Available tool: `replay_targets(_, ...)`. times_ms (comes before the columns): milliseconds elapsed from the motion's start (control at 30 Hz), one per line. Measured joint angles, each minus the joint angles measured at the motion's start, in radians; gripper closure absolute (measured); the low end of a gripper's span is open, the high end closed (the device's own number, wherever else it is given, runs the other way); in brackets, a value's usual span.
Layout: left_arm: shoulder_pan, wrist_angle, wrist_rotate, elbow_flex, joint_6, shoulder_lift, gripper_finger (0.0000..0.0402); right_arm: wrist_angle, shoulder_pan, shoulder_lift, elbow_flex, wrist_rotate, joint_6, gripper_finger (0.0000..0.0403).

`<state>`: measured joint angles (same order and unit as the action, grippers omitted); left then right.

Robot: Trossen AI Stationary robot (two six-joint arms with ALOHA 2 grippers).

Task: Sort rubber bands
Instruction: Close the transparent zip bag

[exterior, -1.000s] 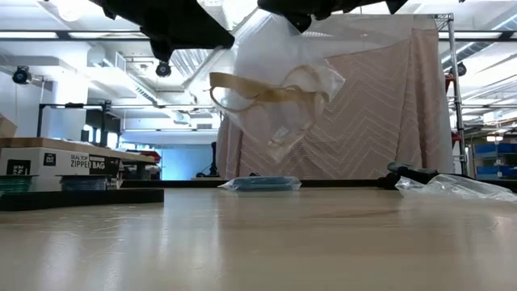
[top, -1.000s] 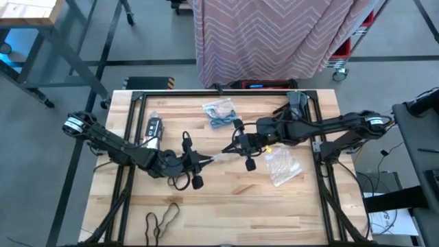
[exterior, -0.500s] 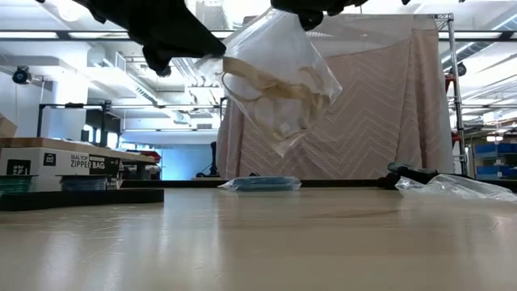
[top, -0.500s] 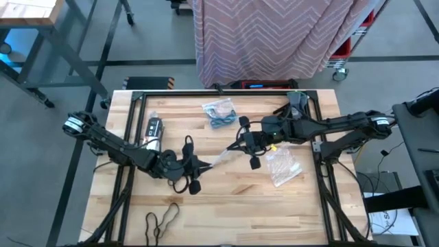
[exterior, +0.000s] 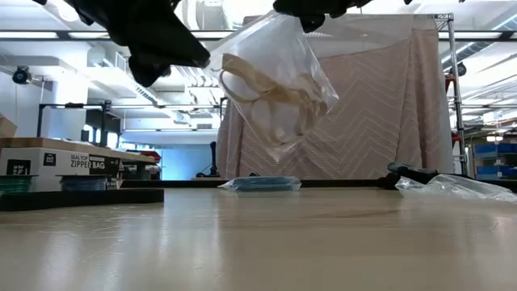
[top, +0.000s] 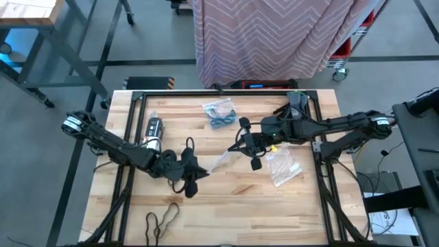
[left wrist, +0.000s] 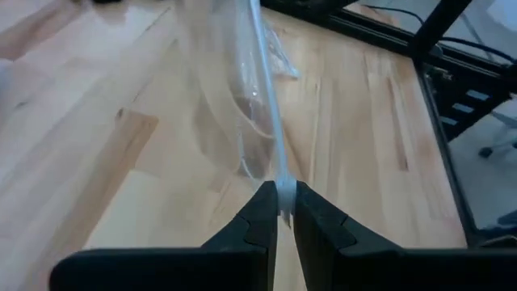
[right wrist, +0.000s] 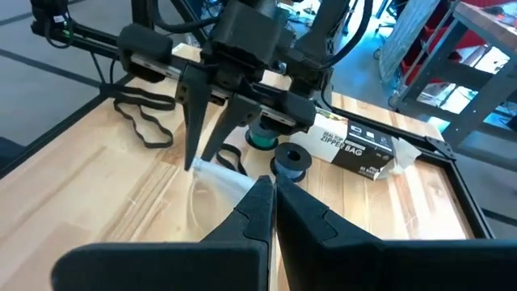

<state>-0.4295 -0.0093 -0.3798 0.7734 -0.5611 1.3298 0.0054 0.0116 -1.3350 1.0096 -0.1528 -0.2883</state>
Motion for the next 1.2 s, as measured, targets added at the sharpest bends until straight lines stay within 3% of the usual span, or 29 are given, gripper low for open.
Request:
replay_targets(200,0.097,-0.043,0.078,-0.003,0.116,-0.048,0.0390,-0.007,-0.012,-0.001,0.000,0.018,0.073,0.0389)
replay_targets(467,0.361,-0.123,0.271,-0.004,0.269,-0.068,0.0394,-0.014,-0.027,0.002,0.000,0.181,0.176,0.0281)
replay_targets(600,0.525,-0.082,0.368,-0.004,0.387,-0.068,0.0394,-0.014,-0.026,-0.004,0.000,0.183,0.201,0.0242)
replay_targets(767,0.709,-0.041,0.508,-0.003,0.470,-0.044,0.0394,-0.019,-0.026,-0.007,-0.003,0.183,0.253,0.0225)
replay_targets(900,0.749,0.034,0.688,0.011,0.528,0.003,0.0394,-0.024,-0.026,-0.021,-0.016,0.183,0.280,0.0226)
replay_targets(1200,0.877,-0.009,0.618,0.147,0.703,0.189,0.0392,-0.012,-0.027,-0.114,-0.018,0.280,0.345,0.0228)
